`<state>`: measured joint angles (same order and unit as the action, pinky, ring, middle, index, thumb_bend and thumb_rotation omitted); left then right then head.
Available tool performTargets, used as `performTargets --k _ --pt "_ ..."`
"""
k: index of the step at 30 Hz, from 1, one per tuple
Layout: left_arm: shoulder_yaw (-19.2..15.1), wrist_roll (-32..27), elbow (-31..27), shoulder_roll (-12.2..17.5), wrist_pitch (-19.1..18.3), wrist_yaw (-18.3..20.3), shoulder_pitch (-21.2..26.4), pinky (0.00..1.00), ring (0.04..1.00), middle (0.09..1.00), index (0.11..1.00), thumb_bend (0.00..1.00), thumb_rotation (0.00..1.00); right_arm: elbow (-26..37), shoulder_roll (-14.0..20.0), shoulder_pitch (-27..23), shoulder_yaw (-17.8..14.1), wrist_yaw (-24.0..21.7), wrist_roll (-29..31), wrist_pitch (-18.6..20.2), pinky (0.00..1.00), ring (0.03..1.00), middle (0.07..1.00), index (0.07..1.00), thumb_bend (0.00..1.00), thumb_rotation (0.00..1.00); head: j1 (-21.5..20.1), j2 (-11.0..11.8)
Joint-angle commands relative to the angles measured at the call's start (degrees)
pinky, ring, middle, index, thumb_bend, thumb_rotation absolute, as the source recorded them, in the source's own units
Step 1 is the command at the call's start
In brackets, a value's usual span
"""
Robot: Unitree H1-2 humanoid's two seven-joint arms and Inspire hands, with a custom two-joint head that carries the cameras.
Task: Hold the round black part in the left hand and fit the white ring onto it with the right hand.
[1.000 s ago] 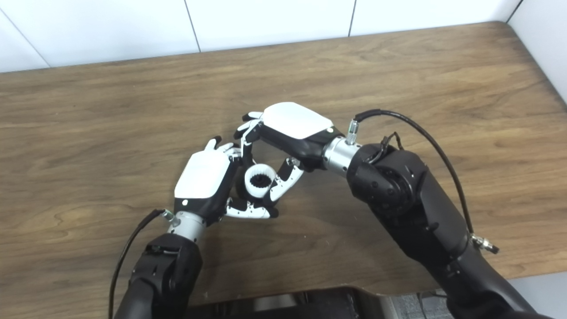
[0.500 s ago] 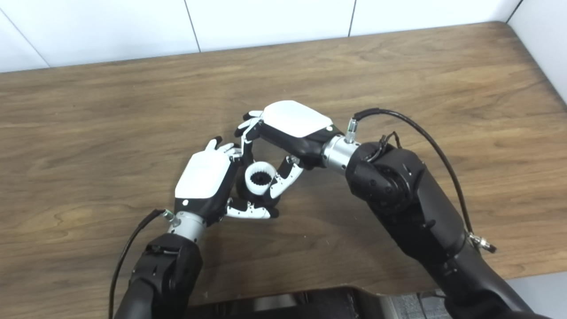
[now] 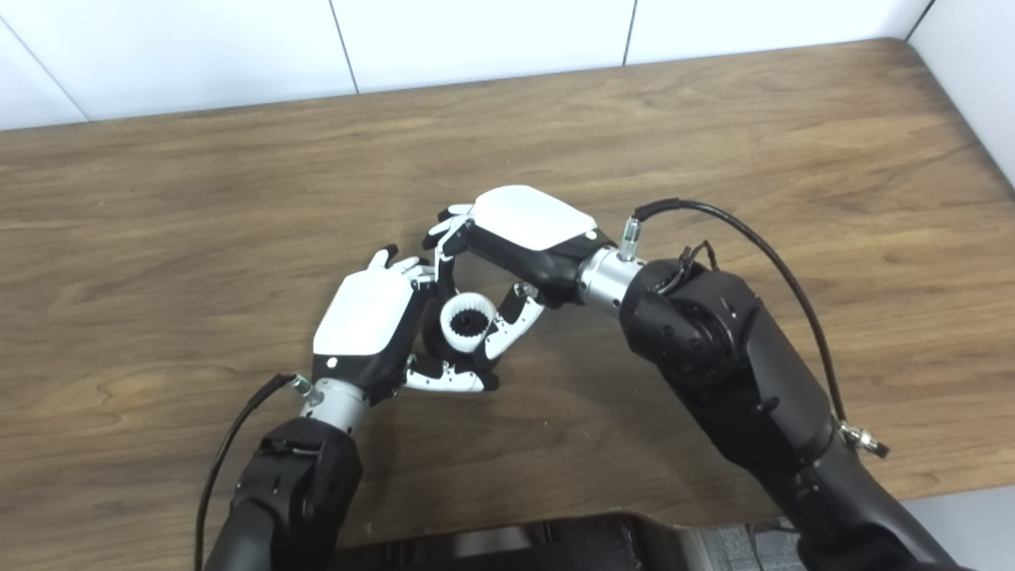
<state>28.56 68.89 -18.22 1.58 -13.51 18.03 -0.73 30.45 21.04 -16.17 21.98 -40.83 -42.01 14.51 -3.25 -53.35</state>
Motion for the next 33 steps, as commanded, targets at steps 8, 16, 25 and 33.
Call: performTargets --k 8,16,25,33 --pt "0.61 0.44 -0.39 -0.31 0.27 0.79 0.34 1.00 0.882 0.772 0.480 0.53 0.05 0.01 -0.06 -0.84 -0.72 1.56 -0.54 -1.93 0.83 0.920 0.835 0.484 0.52 0.13 -0.03 -0.07" --pt "0.52 0.31 -0.86 -0.75 -0.14 1.64 0.34 1.00 0.885 0.773 0.480 0.53 0.05 -0.83 -0.59 -0.74 -1.03 2.35 -0.10 -2.20 0.82 0.919 0.836 0.484 0.52 0.13 0.10 -0.18" --pt "0.67 0.53 -1.01 -1.04 -0.16 2.15 0.39 1.00 0.886 0.776 0.481 0.53 0.05 -1.84 -1.03 -1.19 -1.05 2.63 0.00 -2.13 0.83 0.922 0.838 0.484 0.52 0.13 0.16 -0.23" --pt "0.79 0.58 -0.72 -1.08 -0.04 1.85 0.46 1.00 0.883 0.775 0.481 0.53 0.05 -2.25 -1.09 -1.46 -1.23 3.02 0.06 -2.54 0.81 0.913 0.831 0.484 0.52 0.14 0.33 -0.56"
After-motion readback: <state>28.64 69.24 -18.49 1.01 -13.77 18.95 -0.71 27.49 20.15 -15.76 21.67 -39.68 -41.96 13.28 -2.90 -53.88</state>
